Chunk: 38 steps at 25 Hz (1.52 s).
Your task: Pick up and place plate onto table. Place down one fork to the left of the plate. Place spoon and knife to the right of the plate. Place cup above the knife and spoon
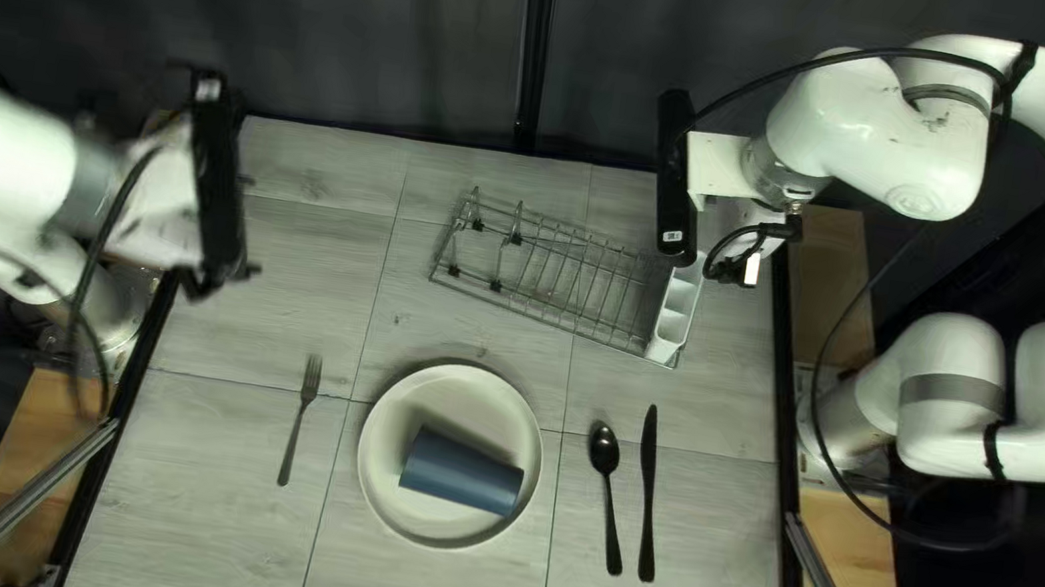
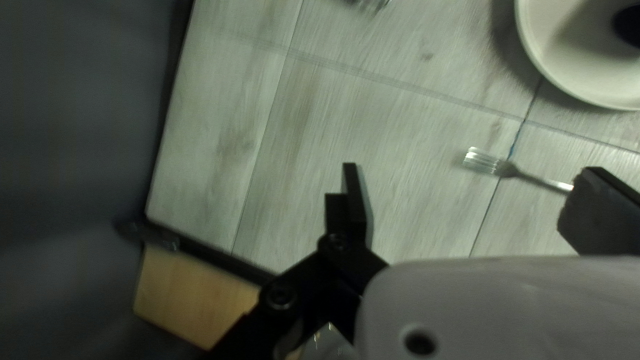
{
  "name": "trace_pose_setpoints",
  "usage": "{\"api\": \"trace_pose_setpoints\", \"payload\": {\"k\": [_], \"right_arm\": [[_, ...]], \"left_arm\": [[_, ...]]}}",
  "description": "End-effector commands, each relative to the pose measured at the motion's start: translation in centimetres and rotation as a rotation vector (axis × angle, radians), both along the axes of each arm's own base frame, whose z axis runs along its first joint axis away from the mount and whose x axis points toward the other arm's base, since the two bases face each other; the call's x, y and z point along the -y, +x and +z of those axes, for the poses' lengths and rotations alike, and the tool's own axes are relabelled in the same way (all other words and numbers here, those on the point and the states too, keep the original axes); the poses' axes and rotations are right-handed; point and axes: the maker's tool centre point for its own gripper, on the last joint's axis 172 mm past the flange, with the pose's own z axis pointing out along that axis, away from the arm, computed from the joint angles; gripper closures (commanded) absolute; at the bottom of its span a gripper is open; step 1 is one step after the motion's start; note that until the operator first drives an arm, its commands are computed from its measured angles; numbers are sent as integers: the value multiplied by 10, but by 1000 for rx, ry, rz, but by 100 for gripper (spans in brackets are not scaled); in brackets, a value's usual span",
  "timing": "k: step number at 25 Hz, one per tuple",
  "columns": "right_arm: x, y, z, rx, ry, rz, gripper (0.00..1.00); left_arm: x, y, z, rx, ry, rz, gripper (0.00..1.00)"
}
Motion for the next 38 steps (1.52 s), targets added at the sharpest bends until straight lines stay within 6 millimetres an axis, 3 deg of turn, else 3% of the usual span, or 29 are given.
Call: {"api": "trace_pose_setpoints", "payload": {"k": [1, 4, 12, 16, 23, 33, 38], "right_arm": [[0, 0, 0, 0, 0, 0, 0], [0, 0, 0, 0, 0, 0, 0], [0, 0, 0, 0, 0, 0, 0], [0, 0, 0, 0, 0, 0, 0], [0, 0, 0, 0, 0, 0, 0], [0, 0, 0, 0, 0, 0, 0], [0, 0, 0, 0, 0, 0, 0]], "left_arm": [[20, 45, -42, 7, 62, -53, 0], [45, 78, -56, 31, 122, -141, 0], [48, 79, -50, 32, 130, -147, 0], [49, 122, -94, -8, 120, -213, 0], [69, 152, -135, -23, 140, -323, 0], [71, 156, -180, -25, 146, -397, 0], [71, 152, -188, -30, 151, -415, 0]]}}
